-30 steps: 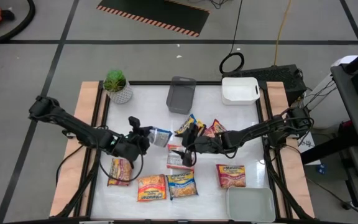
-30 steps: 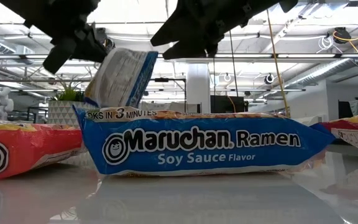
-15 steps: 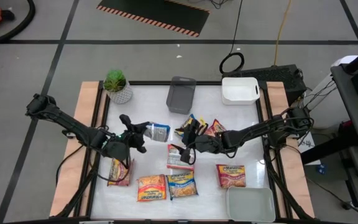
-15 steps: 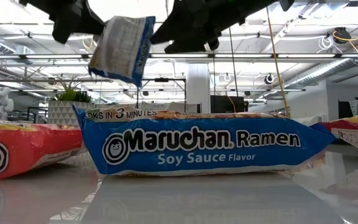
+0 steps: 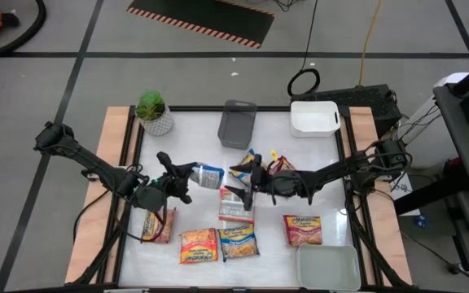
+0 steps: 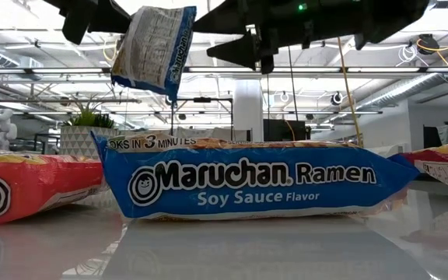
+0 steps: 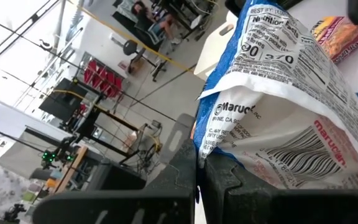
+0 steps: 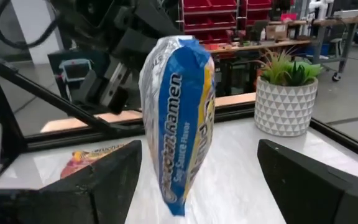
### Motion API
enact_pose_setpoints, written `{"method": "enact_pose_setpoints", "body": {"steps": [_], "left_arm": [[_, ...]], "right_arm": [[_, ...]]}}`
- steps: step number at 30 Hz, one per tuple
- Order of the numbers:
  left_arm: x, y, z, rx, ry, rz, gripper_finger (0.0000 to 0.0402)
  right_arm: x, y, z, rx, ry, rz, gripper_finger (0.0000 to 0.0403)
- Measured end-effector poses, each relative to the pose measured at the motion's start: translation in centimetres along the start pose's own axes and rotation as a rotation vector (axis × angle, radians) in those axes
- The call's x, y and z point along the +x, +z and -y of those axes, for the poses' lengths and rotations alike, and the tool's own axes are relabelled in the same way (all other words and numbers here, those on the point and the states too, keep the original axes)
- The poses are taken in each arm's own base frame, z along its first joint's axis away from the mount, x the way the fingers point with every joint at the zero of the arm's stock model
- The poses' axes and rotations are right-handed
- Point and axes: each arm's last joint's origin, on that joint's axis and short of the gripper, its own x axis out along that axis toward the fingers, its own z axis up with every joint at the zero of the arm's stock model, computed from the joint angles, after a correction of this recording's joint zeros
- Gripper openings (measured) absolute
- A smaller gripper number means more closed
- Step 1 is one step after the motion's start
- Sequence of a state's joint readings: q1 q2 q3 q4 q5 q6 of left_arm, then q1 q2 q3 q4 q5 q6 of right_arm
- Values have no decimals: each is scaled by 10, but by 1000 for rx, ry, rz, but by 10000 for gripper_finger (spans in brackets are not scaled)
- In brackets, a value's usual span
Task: Sort Maruchan noodles
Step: Put the top left blue noodle pack into the white bin
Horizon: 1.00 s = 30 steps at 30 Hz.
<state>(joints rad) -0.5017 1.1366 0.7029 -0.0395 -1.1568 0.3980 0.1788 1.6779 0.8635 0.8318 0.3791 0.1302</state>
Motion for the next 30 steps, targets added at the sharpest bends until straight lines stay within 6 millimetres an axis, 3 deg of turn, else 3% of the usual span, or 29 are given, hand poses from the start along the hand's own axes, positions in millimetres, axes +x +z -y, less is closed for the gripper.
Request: {"method": "enact_pose_setpoints", "body": {"steps": [12,30], "left_arm": [[2,4,-1,-59,-29,31,4],[2,4,0,-86,-62,43,4]], "right_arm": [[13,-17,0,52,13,76,315],[53,-35,-9,64,-22,60,300]]}}
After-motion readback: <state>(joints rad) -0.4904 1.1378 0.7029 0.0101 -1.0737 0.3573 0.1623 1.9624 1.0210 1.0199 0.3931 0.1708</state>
